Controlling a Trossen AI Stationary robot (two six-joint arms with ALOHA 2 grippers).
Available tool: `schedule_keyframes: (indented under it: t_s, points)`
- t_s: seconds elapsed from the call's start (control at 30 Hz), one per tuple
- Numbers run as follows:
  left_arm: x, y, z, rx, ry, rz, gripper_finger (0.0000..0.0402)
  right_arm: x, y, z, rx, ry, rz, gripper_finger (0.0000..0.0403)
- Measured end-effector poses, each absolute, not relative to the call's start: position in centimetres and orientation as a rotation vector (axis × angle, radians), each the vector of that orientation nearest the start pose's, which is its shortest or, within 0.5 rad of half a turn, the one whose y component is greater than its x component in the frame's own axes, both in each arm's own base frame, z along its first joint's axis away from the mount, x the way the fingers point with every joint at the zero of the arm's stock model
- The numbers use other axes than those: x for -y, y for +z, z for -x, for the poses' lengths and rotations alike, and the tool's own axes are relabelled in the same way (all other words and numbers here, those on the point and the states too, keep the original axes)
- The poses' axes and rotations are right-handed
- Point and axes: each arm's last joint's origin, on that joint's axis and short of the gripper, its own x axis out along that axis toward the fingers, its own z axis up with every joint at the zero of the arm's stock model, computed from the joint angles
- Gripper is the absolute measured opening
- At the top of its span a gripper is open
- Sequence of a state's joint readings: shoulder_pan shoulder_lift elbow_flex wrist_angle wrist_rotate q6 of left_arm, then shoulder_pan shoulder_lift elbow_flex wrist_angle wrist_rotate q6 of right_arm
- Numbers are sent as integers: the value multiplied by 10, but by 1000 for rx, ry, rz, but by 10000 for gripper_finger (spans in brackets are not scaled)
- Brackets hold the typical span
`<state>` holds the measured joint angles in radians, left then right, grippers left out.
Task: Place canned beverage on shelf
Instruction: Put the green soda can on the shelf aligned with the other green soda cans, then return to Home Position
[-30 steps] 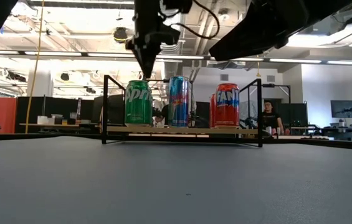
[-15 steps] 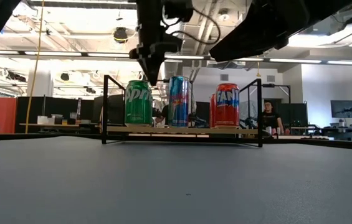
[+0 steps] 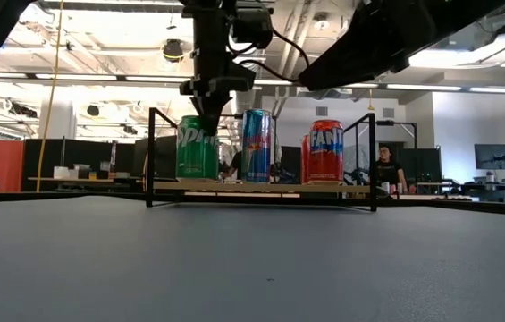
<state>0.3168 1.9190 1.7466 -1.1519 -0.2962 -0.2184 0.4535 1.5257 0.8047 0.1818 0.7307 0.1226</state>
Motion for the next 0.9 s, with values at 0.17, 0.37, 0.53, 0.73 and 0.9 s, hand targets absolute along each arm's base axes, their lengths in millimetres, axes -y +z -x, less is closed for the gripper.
schedule_keyframes:
  t_s: [0.17,0.37,0.53,0.73,0.9]
  points:
    - [-124,284,-362,-1257,655,185,0,-116,205,-286,-431,-302,181,344]
    - [-108,318,-348,-1162,635,179,0,-116,205,-286,-432,-299,182,344]
    - [-76,359,-326,-1015,591,150,0,-119,205,-285,-435,-281,230,344]
    - [-30,373,-299,-856,517,20,0,-119,231,-287,-388,-272,237,344]
    - [-7,356,-261,-774,422,-1,0,-109,269,-271,-350,-266,232,325]
